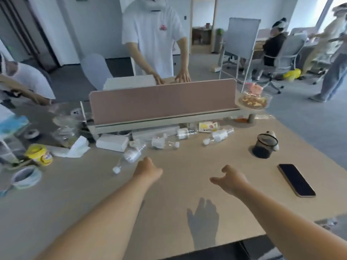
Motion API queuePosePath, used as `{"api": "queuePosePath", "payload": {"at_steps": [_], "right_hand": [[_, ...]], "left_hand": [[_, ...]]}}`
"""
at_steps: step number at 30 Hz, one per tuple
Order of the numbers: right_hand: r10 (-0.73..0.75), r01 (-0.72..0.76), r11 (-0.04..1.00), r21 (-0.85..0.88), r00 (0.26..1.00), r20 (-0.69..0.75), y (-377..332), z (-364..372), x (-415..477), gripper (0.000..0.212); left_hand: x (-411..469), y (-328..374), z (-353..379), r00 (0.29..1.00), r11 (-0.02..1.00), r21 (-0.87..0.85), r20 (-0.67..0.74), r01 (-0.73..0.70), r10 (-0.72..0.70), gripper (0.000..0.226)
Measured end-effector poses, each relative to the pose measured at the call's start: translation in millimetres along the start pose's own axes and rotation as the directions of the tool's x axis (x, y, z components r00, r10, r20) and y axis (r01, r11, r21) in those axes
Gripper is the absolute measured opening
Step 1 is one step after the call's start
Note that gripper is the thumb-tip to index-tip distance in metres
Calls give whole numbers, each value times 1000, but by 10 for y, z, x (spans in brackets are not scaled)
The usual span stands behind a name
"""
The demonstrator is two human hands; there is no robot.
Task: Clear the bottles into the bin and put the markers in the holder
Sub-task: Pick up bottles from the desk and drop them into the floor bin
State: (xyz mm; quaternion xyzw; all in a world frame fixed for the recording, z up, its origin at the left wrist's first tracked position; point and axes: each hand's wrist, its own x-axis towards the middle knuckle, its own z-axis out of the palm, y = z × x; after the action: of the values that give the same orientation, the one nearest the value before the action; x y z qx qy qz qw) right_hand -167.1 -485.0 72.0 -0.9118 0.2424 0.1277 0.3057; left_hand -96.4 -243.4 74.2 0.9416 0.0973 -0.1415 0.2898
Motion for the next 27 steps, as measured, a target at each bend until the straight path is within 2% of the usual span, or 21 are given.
{"api": "queuePosePath", "payload": {"at_steps": [4,8,12,17,20,22,24,26,27], "right_hand": [[-110,126,983,-130,986,125,-667,612,-67,67],[-170,204,958,-201,970,173,-1080,871,93,67],[-244,289,920,-264,951,190,-1405,869,422,66],[-325,365,870,-333,930,170,-1707,590,938,67],[-370,387,861,-331,922,117,-1751,438,1288,63],[-376,383,861,-334,922,89,-1651,417,1514,60],[-371,396,825,-404,918,142,-1450,431,1661,60],[-382,432,746,-507,901,205,-1271,419,1839,61],[-373,426,739,-522,904,210,-1213,399,1939,60]], "left_hand": [[213,-709,-322,994,995,11,-34,102,-101,60],[492,-1049,-431,990,991,28,-44,134,-133,61],[899,-1098,-448,990,989,62,-52,132,-129,51],[1543,-880,-366,988,990,56,-84,131,-126,52],[1995,-744,-221,982,987,21,-103,160,-157,60],[2269,-722,-51,977,980,60,-105,190,-183,59],[2367,-811,125,969,964,128,-118,234,-219,62],[2385,-946,254,948,955,66,-153,290,-277,63],[2400,-999,307,937,949,23,-167,313,-305,63]]}}
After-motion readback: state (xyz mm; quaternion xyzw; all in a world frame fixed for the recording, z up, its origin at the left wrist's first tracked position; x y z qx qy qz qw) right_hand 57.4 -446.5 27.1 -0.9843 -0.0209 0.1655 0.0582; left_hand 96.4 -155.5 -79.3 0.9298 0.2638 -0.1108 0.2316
